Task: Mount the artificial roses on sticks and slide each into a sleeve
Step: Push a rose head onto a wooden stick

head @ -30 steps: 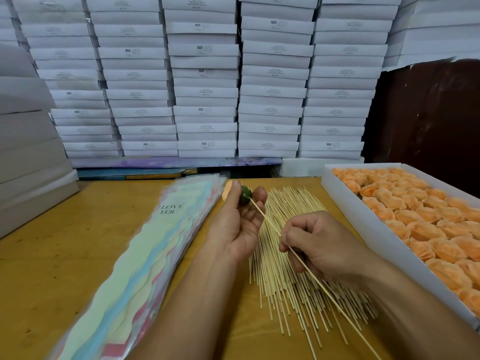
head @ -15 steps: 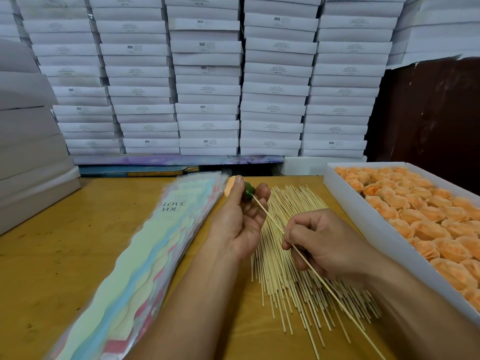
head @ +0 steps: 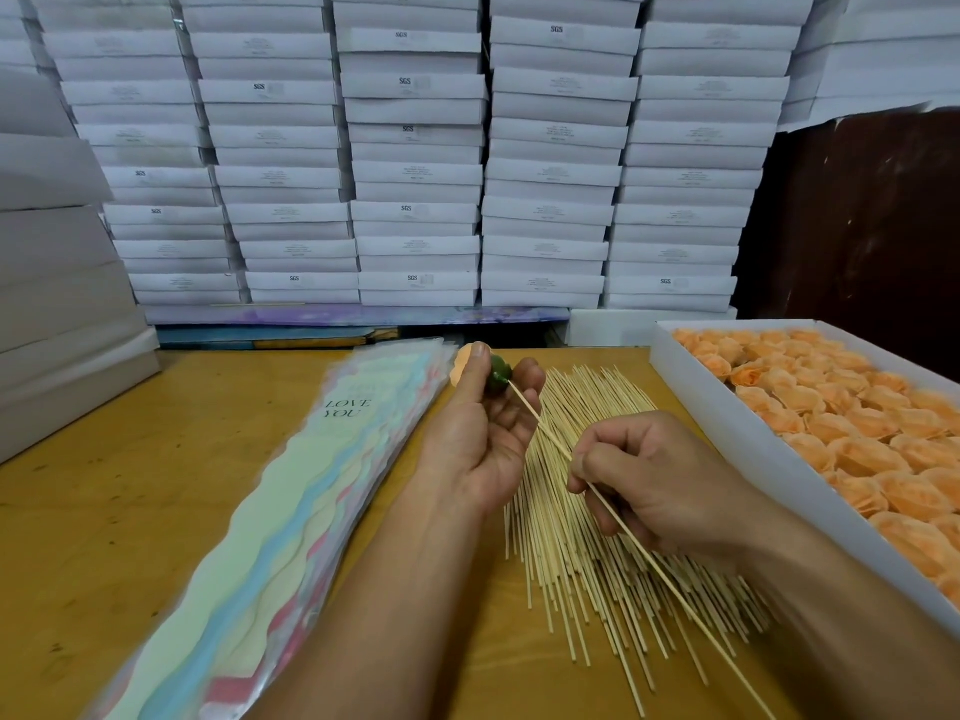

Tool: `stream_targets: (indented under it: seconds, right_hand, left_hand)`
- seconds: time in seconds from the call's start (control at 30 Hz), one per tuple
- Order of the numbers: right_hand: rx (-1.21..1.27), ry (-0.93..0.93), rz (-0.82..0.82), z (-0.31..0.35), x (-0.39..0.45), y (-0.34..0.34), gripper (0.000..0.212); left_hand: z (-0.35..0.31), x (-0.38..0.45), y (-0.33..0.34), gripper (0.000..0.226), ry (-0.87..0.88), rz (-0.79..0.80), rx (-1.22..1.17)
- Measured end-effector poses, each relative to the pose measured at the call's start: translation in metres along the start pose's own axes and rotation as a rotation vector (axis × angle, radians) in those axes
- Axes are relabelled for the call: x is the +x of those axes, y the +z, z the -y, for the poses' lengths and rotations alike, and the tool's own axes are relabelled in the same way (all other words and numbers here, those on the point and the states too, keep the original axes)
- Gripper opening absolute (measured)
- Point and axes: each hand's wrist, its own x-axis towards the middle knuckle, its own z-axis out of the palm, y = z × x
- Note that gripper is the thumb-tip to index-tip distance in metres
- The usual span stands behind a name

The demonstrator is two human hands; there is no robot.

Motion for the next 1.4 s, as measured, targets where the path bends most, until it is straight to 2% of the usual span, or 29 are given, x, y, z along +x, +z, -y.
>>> stream_targets:
  seconds: [0.4, 0.7, 0.97, 1.4]
  right_hand:
    - [0.013, -0.007, 0.011, -0.0045, 0.0021, -0.0001, 0.028]
    - [0.006, -0.026, -0.007, -0.0042, 0.0022, 0.0, 0.033]
    - [0.009, -0.027, -0.004, -0.0031, 0.0011, -0.0001, 0.026]
    - [0.021, -0.035, -0.003, -0.0014, 0.0005, 0.0008, 0.029]
  left_hand:
    - [-0.0003, -0.0017, 0.0007, 0.024, -0.001, 0.013, 0.017]
    - [-0.0001, -0.0015, 0.001, 0.023, 0.004, 0.021, 0.024]
    - [0.0007, -0.0028, 0.0019, 0.023, 0.009, 0.01, 0.031]
    - [0.0009, -0.004, 0.002, 0.022, 0.013, 0.01, 0.048]
